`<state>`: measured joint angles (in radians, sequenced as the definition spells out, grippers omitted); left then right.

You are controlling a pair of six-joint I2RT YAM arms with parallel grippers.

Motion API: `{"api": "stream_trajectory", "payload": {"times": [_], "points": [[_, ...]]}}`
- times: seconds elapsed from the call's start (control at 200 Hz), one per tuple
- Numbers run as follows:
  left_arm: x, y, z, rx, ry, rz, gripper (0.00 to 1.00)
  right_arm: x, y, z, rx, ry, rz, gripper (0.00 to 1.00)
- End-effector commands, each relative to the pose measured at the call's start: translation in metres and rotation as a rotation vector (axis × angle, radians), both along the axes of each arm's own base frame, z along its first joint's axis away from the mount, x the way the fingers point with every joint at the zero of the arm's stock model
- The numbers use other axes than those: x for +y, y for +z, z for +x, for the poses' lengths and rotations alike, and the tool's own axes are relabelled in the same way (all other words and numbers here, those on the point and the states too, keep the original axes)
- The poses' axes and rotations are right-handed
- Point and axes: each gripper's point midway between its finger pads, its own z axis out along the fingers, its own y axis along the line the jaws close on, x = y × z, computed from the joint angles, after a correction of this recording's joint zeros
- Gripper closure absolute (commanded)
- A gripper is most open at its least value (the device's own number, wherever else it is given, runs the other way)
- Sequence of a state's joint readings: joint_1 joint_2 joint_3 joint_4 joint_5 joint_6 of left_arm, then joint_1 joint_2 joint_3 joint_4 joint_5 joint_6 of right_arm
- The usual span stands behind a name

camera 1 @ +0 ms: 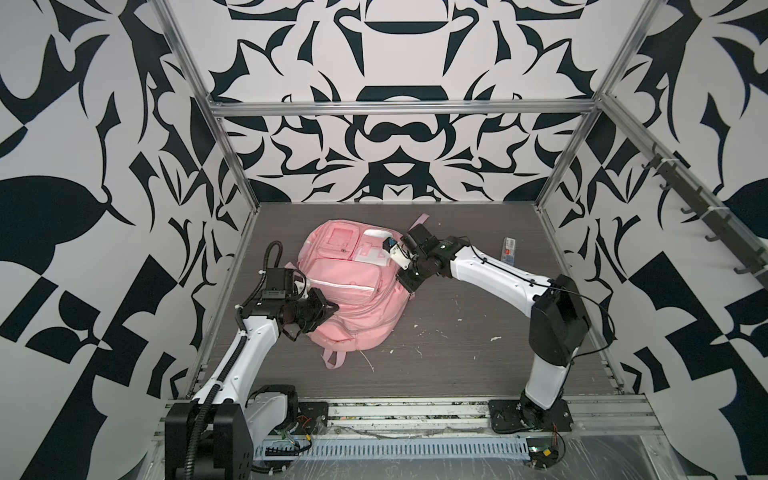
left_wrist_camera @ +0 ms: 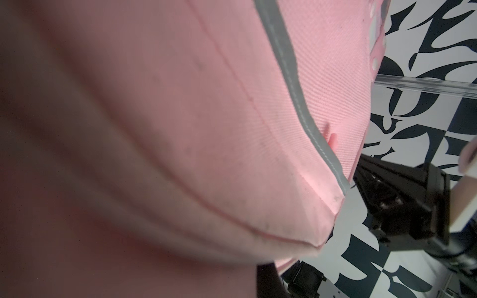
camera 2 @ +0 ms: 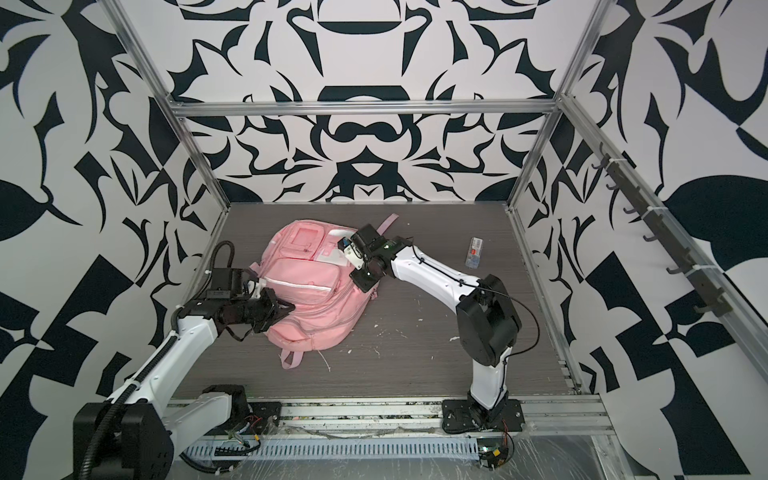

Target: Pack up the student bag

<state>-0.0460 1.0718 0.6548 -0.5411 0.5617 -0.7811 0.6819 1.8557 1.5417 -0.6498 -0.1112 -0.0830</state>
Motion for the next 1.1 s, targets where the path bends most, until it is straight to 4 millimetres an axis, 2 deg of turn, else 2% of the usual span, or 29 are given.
{"api": "stream_trajectory", "payload": {"times": [0.0,0.195,0.365,0.405,0.53,0.575,0.74,0.79,0.85,0.885,1.095], "points": [[0.021,-0.014,-0.002,0.032,0.032,0.111,1.0,-0.046,0.031,0.058,-0.127,-0.229,-0.059,1.0],[0.023,-0.018,-0.004,0.035,0.021,0.128,1.0,-0.039,0.02,0.078,-0.087,-0.28,-0.042,1.0],[0.015,-0.017,0.001,0.027,0.007,0.076,1.0,-0.029,0.029,0.069,-0.079,-0.234,0.0,1.0],[0.012,-0.014,0.005,0.017,0.005,0.059,1.0,-0.029,0.031,0.064,-0.074,-0.219,0.008,0.92],[0.009,-0.004,0.017,-0.026,-0.002,0.036,1.0,-0.032,0.042,0.044,-0.07,-0.17,0.03,0.57],[0.007,-0.001,0.021,-0.033,-0.007,0.025,1.0,-0.035,0.049,0.036,-0.081,-0.156,0.035,0.51],[-0.001,0.001,0.03,-0.032,-0.039,-0.003,1.0,-0.041,0.076,0.012,-0.113,-0.122,0.104,0.43],[-0.004,-0.001,0.029,-0.024,-0.049,-0.006,1.0,-0.038,0.083,0.005,-0.109,-0.101,0.14,0.38],[-0.007,-0.004,0.028,-0.016,-0.061,-0.016,1.0,-0.033,0.088,-0.002,-0.096,-0.073,0.17,0.28],[-0.009,-0.004,0.027,-0.017,-0.07,-0.027,1.0,-0.03,0.091,-0.006,-0.1,-0.057,0.179,0.27],[-0.02,-0.006,0.021,-0.022,-0.127,-0.05,1.0,-0.015,0.089,-0.009,-0.075,-0.001,0.221,0.22]]}}
